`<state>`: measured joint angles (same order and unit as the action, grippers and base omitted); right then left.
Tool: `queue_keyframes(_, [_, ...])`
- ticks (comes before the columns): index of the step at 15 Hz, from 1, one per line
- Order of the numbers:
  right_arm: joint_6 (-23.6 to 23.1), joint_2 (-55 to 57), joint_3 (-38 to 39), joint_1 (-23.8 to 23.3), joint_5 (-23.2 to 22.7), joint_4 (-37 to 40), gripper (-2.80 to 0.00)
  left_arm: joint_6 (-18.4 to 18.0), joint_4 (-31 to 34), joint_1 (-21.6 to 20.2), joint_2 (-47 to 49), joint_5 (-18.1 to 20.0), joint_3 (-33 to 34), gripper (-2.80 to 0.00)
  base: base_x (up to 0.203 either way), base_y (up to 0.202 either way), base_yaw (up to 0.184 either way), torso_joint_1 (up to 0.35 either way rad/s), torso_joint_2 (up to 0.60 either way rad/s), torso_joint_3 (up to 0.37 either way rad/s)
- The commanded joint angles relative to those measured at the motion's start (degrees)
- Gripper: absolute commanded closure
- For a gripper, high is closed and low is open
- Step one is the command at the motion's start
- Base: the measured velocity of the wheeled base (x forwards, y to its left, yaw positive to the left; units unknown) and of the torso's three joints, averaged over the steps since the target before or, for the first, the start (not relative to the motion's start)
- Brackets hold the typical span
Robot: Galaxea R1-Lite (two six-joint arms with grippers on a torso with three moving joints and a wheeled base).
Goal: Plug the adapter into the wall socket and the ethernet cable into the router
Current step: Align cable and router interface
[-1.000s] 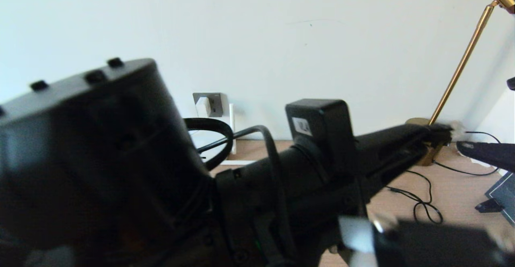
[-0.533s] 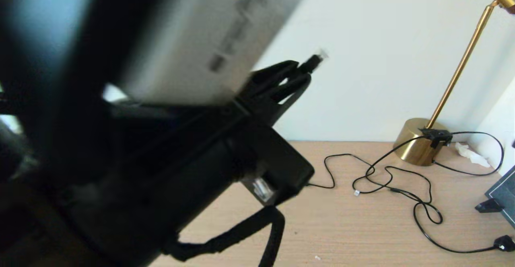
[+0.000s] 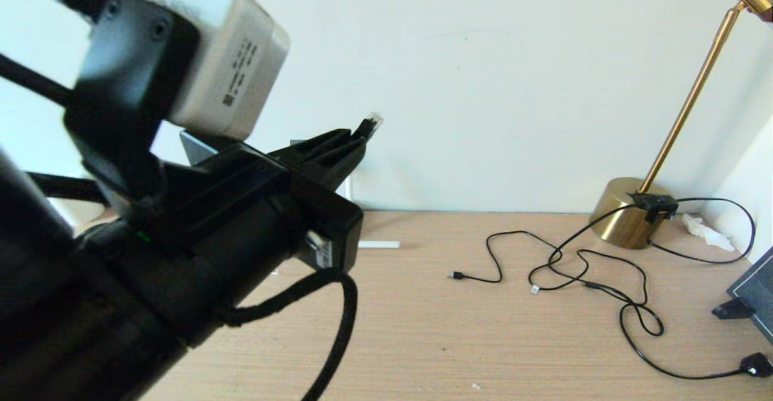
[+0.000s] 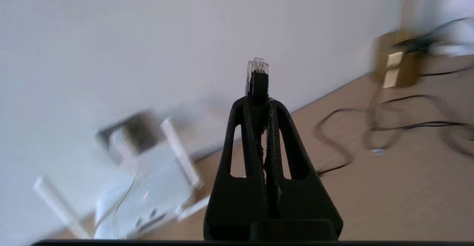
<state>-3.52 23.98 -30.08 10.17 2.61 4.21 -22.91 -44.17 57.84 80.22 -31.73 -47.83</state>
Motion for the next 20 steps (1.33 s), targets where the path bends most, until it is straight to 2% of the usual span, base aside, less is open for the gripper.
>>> queue_keyframes(1, [-0.2,-4.6,2.0,0.0,-0.3,0.0,-2.80,2.4,0.2,-5.9,0.9,0.6,1.1,0.00,0.000,0.000,0.000,0.000,0.00,0.000])
queue_keyframes(3, [-2.0,-7.8,7.4,0.0,-0.3,-0.1,-2.80,8.4,3.8,-15.3,1.3,3.7,1.5,0.00,0.000,0.000,0.000,0.000,0.00,0.000])
queue_keyframes(4, [-2.8,-8.0,10.6,0.0,-0.1,-0.2,-2.80,12.7,6.7,-19.2,1.5,5.9,1.2,0.00,0.000,0.000,0.000,0.000,0.00,0.000])
queue_keyframes(5, [-3.5,-8.1,13.9,0.0,-0.1,-0.6,-2.80,18.7,10.4,-22.2,1.5,8.3,0.8,0.00,0.000,0.000,0.000,0.000,0.00,0.000])
queue_keyframes(6, [-3.9,-8.2,17.7,0.0,-0.2,-1.1,-2.80,21.3,12.7,-25.1,1.5,10.2,0.7,0.00,0.000,0.000,0.000,0.000,0.00,0.000])
queue_keyframes(9, [-5.0,-8.2,29.0,0.0,-1.0,-6.3,-2.80,22.5,14.0,-32.6,1.5,14.0,4.5,0.00,0.000,0.000,0.000,0.000,0.00,0.000])
queue_keyframes(10, [-3.1,-8.2,30.2,0.0,-2.9,-6.6,-2.80,22.6,14.0,-35.4,1.5,15.0,6.8,0.00,0.000,0.000,0.000,0.000,0.00,0.000])
queue_keyframes(11, [-2.2,-8.2,29.7,0.0,-3.4,-3.1,-2.80,22.7,13.9,-37.7,1.6,16.2,9.7,0.00,0.000,0.000,0.000,0.000,0.00,0.000])
queue_keyframes(13, [-2.3,-8.2,26.8,-0.9,-3.0,4.3,-2.80,23.1,13.8,-39.8,2.8,19.1,14.4,0.00,0.000,0.000,0.000,0.000,0.00,0.000])
queue_keyframes(14, [-3.4,-8.2,26.1,-2.4,-3.1,6.1,-2.80,24.5,13.5,-40.1,3.8,19.5,16.0,0.00,0.000,0.000,0.000,0.000,0.00,0.000])
queue_keyframes(16, [-1.1,-8.2,26.0,-2.4,-3.0,6.3,-2.80,26.8,12.1,-40.2,4.8,19.6,17.4,0.00,0.000,0.000,0.000,0.000,0.00,0.000])
queue_keyframes(19, [0.2,-8.2,26.1,-2.7,-2.6,6.2,-2.80,26.9,7.9,-39.1,2.9,19.3,23.0,0.00,0.000,0.000,0.000,0.000,0.00,0.000])
queue_keyframes(20, [0.7,-8.3,26.9,-2.7,-2.5,4.1,-2.80,26.9,6.2,-39.1,2.7,19.2,25.0,0.00,0.000,0.000,0.000,0.000,0.00,0.000])
